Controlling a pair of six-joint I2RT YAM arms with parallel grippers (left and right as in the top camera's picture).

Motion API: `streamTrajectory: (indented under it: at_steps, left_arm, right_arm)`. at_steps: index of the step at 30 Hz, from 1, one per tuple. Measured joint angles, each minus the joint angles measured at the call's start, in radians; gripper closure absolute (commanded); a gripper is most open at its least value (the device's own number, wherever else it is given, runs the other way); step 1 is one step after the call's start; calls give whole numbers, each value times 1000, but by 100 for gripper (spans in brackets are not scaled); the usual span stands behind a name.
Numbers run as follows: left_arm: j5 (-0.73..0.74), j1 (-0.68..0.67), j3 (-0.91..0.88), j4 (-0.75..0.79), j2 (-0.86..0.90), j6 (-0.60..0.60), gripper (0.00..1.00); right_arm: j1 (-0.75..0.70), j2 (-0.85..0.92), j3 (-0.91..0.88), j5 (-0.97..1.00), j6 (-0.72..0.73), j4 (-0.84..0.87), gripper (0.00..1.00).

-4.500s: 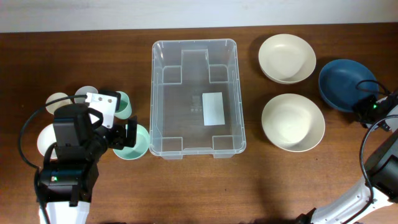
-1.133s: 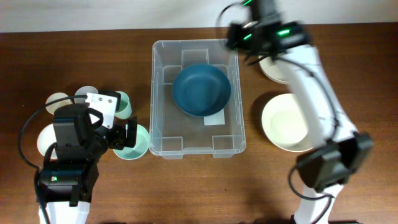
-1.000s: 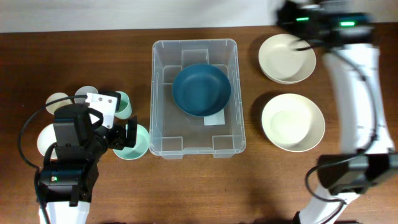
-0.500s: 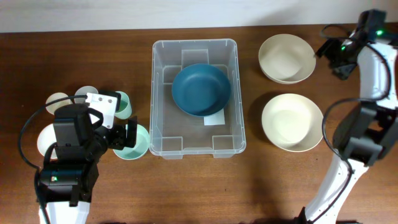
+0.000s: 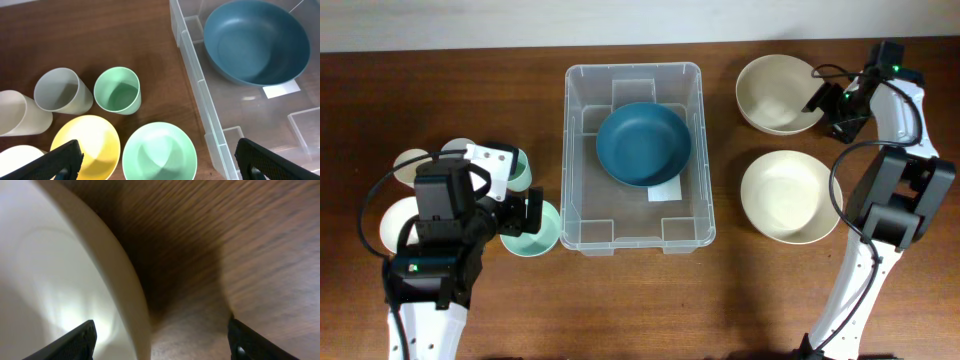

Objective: Pack container
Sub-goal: 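Grasp the rim of the back cream bowl with the right gripper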

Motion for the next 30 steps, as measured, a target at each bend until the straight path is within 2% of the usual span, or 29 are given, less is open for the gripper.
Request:
streamTrajectory:
  at_steps: [7,9,12,20,22,27,30]
  left_arm:
    - [0,0,0,0,10,0,0]
    - [0,0,0,0,10,0,0]
    - [0,0,0,0,10,0,0]
    - [0,0,0,0,10,0,0]
    - [0,0,0,0,10,0,0]
    - [0,0,0,0,10,0,0]
    - [0,0,0,0,10,0,0]
  right_arm:
    - [47,1,0,-7,-10,39,44]
    - [56,1,0,-8,-9,39,52]
    - [59,1,0,-8,-8,38,58]
    - [56,1,0,-8,-10,38,80]
    - [56,1,0,-8,-7,38,82]
    - [56,1,0,-8,-8,38,95]
    - [56,1,0,-8,-6,38,96]
